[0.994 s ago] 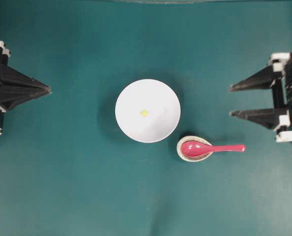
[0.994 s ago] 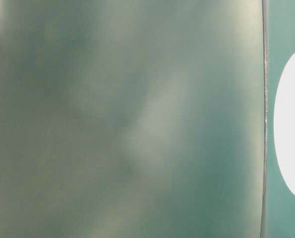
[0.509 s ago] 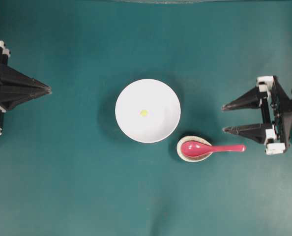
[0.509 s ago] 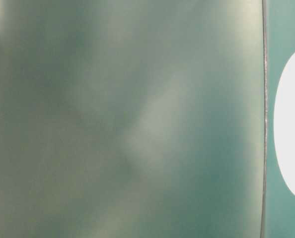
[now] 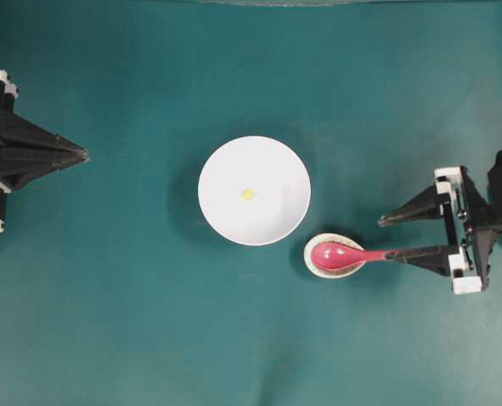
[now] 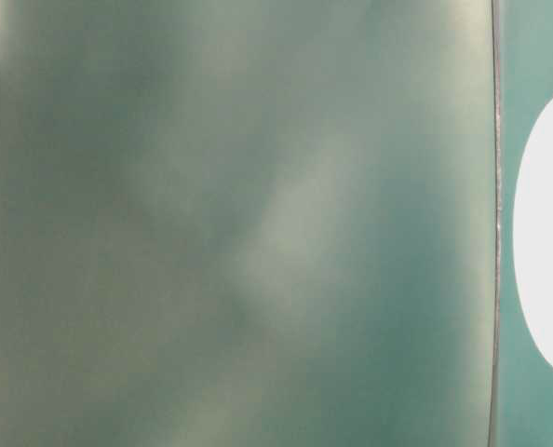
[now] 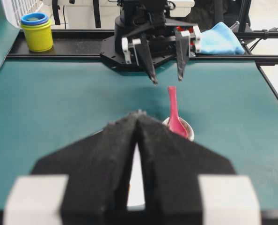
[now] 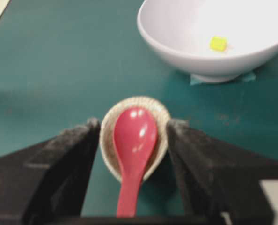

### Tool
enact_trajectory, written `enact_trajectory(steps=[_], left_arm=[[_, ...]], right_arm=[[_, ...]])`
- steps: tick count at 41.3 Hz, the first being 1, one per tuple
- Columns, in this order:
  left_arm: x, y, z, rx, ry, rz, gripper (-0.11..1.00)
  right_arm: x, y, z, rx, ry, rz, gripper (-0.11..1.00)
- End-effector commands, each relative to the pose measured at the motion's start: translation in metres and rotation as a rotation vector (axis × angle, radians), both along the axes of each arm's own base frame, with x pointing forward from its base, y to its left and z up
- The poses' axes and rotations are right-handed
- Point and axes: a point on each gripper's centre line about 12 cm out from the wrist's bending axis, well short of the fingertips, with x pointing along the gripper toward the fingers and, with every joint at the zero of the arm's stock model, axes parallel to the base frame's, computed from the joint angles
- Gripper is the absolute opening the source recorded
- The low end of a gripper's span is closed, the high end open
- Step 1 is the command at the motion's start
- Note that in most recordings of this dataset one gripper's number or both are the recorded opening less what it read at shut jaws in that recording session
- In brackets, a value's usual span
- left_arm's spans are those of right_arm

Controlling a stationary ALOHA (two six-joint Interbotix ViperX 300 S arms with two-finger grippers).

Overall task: Scoop the yellow hexagonal prism block from the bowl with a spoon using the right arm.
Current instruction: 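Move the right gripper toward the pink spoon handle on the spoon rest, then lower the right gripper and close it on the pink spoon handle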

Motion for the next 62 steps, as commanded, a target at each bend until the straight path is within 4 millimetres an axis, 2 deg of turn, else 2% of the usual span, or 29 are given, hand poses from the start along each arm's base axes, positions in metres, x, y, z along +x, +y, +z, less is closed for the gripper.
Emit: enact_trajectory(steps=[1,11,30,62], left_arm=[[0.003,0.0,0.009,0.003,-0.025,0.001,0.05],[0.004,0.0,0.008,0.003,-0.023,0.001,0.05],[0.004,0.0,0.006,0.005,-0.015,0.001,0.05],[0.006,0.0,0.004,0.003,-0.008,0.001,0.05]], right_arm=[[0.003,0.007,-0.003,-0.006,-0.018,0.001,0.62],[0.001,0.018,-0.018,-0.045,-0.006,0.022,0.62],[0.003,0.015,-0.04,-0.089,0.078,-0.014,0.62],[0.003,0.02,-0.05,-0.103,0.134,0.004,0.58]])
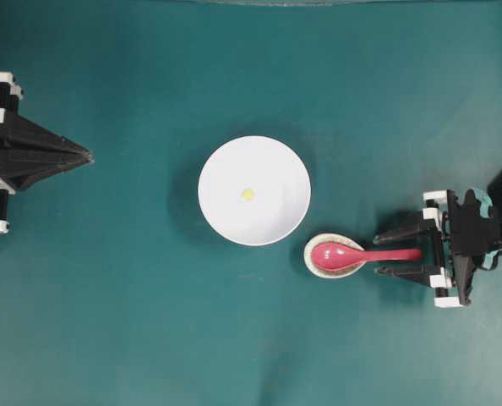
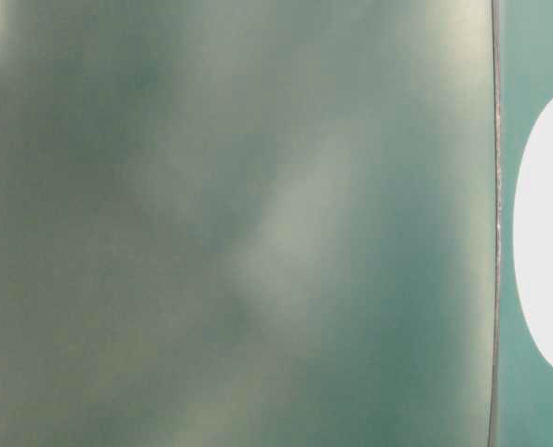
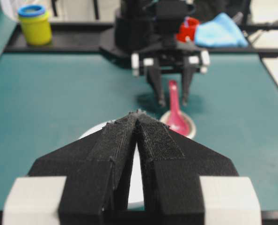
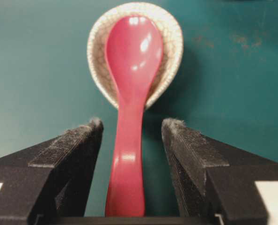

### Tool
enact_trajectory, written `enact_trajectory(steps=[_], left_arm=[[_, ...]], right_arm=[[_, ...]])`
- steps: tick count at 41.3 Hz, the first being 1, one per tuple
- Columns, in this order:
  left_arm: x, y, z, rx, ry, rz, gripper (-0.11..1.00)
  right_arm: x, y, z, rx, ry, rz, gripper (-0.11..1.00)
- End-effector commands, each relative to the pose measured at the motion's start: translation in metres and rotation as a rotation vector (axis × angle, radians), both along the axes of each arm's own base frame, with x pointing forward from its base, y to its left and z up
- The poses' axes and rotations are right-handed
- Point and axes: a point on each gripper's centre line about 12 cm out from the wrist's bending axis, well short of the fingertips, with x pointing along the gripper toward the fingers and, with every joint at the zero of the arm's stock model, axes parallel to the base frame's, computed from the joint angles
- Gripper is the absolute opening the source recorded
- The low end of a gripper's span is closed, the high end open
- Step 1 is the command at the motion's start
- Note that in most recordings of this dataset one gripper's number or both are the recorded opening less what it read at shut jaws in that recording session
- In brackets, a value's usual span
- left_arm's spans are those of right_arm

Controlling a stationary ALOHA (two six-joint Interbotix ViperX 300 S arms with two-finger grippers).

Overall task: Scoop the yellow hexagonal prism block from the bowl with a spoon using the right arm.
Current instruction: 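Lower the right gripper and close it on the pink spoon handle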

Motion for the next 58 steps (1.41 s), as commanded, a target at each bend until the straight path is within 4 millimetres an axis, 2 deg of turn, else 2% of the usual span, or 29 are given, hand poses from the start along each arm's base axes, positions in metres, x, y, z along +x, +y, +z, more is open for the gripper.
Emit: enact_trajectory(steps=[1,17,41,48,55,58], left_arm=[[0.0025,0.0003,0.0081,0.003,-0.025,0.001,0.05],[0.0025,0.0002,0.0081,0.005,-0.025,0.001,0.05],[0.0024,0.0003,0.0074,0.003,-0.023,0.001,0.05],[0.0024,0.0003,0.0074,0.003,-0.023,0.001,0.05],[0.0021,0.0002,0.0078,0.005,-0.025,0.001,0.05],[0.0024,0.0002,0.0074,0.005,-0.023,0.001,0.05]], right_arm=[[0.002,0.0027,0.0032,0.004,-0.018,0.008,0.58],[0.0036,0.0035,0.0046,0.005,-0.029,0.008,0.56],[0.0044,0.0034,0.0072,0.006,-0.051,0.007,0.46],[0.0043,0.0036,0.0068,0.006,-0.048,0.009,0.39],[0.0049,0.0036,0.0077,0.009,-0.053,0.005,0.25],[0.0056,0.004,0.009,0.013,-0.058,0.005,0.24]])
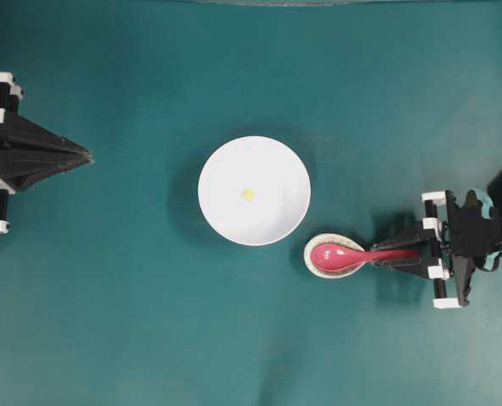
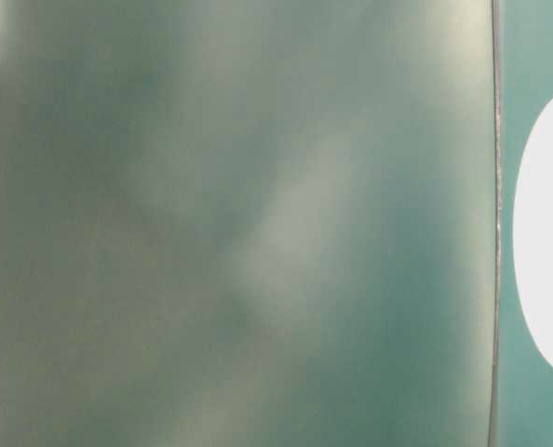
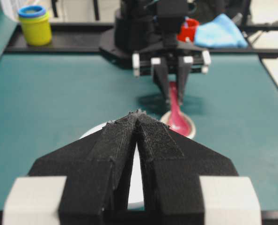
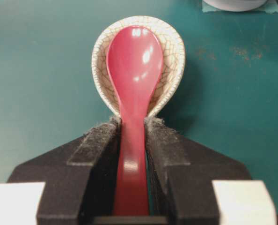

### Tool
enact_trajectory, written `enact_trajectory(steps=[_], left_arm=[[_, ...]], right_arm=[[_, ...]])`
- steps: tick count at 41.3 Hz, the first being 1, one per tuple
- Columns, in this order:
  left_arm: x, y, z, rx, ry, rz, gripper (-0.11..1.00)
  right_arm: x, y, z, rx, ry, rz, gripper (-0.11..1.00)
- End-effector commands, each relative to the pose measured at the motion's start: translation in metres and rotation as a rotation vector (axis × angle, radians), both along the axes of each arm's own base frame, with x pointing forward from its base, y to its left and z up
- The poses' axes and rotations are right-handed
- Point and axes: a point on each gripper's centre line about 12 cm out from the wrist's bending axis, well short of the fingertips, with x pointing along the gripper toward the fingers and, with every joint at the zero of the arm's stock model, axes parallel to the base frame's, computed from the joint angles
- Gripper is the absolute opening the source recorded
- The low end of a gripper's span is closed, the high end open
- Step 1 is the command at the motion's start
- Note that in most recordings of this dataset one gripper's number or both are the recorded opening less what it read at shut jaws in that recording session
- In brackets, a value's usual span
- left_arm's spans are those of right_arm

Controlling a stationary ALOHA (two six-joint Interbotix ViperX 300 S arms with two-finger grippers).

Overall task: Scoop the yellow hexagonal prism block from the bowl with a spoon using the right arm.
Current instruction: 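Lower the right gripper and close it on the pink spoon handle, then lift the pink spoon and carry it over the white bowl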

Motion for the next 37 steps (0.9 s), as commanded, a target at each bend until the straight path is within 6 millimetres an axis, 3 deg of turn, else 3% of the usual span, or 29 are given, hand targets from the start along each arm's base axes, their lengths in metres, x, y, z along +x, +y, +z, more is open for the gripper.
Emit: enact_trajectory(steps=[1,22,37], left_arm=[[0.002,0.0,0.007,0.003,-0.02,0.001,0.05],[0.002,0.0,0.006,0.005,-0.014,0.001,0.05],[0.002,0.0,0.006,0.005,-0.012,0.001,0.05]], right_arm=[[0.003,0.003,0.007,0.015,-0.032,0.004,0.24],[0.007,-0.004,0.041,0.039,-0.112,-0.012,0.24],[0.023,-0.022,0.078,0.023,-0.06,-0.045,0.24]])
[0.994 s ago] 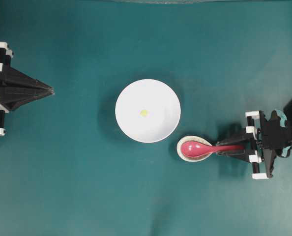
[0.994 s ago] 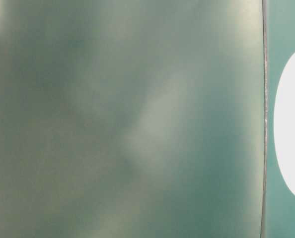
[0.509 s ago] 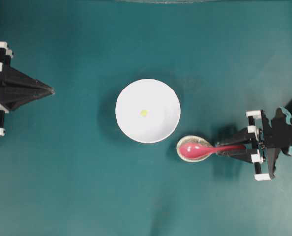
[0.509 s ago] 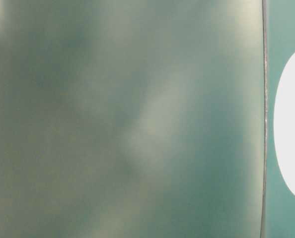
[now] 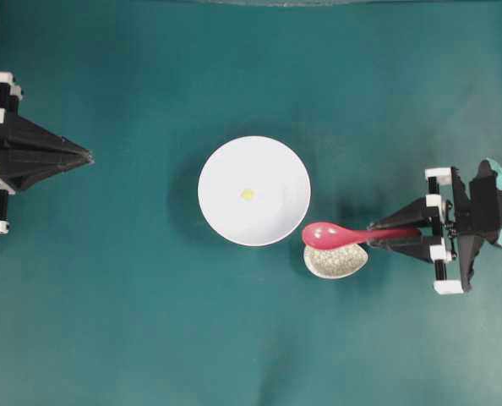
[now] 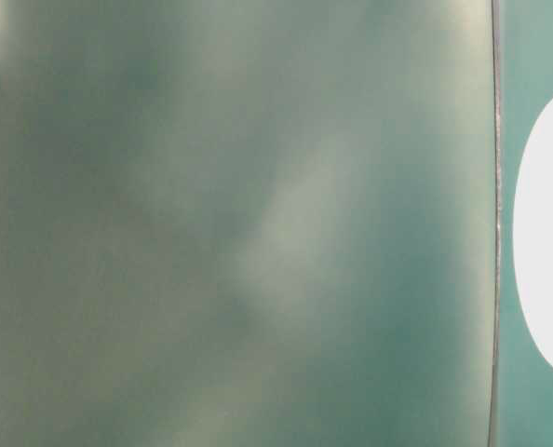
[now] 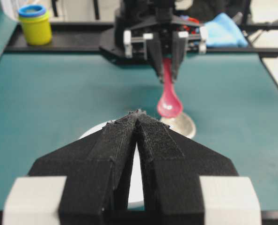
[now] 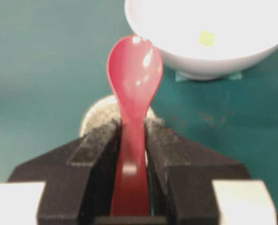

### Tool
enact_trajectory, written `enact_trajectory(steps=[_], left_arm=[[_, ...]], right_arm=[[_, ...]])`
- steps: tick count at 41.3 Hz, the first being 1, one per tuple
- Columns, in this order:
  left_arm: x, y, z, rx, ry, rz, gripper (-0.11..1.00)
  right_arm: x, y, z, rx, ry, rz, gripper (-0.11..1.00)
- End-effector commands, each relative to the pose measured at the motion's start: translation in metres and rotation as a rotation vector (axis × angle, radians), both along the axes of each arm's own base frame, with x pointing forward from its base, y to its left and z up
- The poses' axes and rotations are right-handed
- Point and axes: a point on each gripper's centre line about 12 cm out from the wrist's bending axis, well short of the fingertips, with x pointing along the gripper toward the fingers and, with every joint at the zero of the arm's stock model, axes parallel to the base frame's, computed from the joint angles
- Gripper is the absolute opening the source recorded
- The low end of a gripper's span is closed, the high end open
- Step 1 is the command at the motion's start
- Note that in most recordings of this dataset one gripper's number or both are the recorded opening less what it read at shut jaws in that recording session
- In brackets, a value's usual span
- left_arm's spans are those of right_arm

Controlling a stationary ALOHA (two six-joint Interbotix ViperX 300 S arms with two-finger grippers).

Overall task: Scoop the yellow hexagonal prism block from the bowl with a spoon using the right arm.
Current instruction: 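Lift the pink spoon and carry it over the white bowl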

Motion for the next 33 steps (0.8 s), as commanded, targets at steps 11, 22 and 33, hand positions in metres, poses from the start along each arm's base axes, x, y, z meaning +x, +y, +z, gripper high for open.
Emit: enact_trajectory(steps=[11,22,33], left_arm=[[0.002,0.0,0.006,0.005,-0.011,-0.001,0.05],[0.002,0.0,0.006,0.005,-0.011,0.0,0.05],[0.002,0.0,0.006,0.006,-0.012,-0.001,0.05]], right_arm=[[0.025,-0.01,0.052,-0.034,0.044,0.038,0.24],[0.044,-0.03,0.074,-0.043,0.151,0.042,0.24],[0.057,-0.05,0.085,0.006,0.255,0.025,0.24]])
